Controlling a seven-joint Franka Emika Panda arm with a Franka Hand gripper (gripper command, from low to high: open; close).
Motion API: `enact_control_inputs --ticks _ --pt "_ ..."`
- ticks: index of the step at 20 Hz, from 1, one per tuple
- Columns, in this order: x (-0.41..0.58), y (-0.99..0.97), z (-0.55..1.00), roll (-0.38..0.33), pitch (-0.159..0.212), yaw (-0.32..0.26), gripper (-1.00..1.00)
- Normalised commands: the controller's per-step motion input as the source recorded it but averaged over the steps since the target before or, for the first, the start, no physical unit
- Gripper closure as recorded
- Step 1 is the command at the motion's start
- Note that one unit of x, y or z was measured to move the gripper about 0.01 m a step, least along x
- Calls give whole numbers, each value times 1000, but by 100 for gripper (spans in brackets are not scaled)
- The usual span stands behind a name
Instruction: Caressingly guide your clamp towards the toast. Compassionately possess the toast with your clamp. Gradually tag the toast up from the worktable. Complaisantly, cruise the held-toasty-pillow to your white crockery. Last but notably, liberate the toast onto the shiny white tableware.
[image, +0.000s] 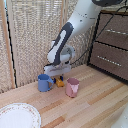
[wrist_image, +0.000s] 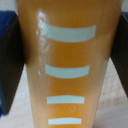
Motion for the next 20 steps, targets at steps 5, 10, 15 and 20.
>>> enact_control_inputs --ticks 5,10,15,20 --pt "0 135 1000 -5 15 -4 100" --pt "-191 405 978 -17 38 5 100" --pt "-476 681 736 -12 22 25 100" --pt "-528 810 457 0 0 0 100"
